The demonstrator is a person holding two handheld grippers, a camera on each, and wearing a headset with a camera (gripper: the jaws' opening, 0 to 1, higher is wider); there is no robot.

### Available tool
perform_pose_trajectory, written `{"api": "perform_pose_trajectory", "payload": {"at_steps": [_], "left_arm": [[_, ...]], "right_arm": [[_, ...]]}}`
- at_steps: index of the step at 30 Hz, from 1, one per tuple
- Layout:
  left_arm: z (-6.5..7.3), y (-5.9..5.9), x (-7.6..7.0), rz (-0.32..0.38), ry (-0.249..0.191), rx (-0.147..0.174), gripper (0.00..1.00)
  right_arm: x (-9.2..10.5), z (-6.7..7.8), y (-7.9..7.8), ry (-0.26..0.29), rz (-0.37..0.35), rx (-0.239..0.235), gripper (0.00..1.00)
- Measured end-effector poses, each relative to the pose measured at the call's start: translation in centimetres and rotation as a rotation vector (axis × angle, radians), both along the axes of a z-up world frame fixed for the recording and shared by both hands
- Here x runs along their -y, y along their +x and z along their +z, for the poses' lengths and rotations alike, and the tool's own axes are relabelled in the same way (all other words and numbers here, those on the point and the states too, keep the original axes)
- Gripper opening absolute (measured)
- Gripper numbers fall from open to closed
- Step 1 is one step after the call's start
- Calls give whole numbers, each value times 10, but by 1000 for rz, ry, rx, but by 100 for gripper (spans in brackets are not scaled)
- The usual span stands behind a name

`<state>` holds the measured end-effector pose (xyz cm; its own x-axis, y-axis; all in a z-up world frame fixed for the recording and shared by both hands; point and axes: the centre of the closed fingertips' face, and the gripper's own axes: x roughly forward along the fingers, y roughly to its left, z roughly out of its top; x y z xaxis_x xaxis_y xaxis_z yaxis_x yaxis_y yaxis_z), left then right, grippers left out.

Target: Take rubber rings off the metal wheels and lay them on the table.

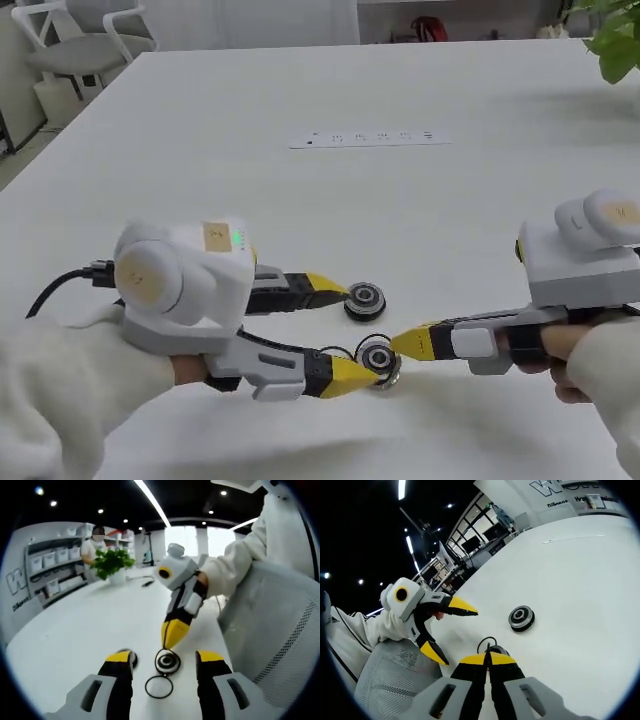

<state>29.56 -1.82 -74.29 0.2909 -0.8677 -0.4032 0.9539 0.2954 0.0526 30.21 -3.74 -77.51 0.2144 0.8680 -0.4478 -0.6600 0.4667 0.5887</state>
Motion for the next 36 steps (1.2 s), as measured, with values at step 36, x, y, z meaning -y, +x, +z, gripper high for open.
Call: {"api": "perform_pose_trajectory", "payload": {"at_steps": [36], "left_arm": [[17,-7,-62,154,-41,-11,89]], "right_arm": [[-10,22,4,80,-29,-2,0]]}}
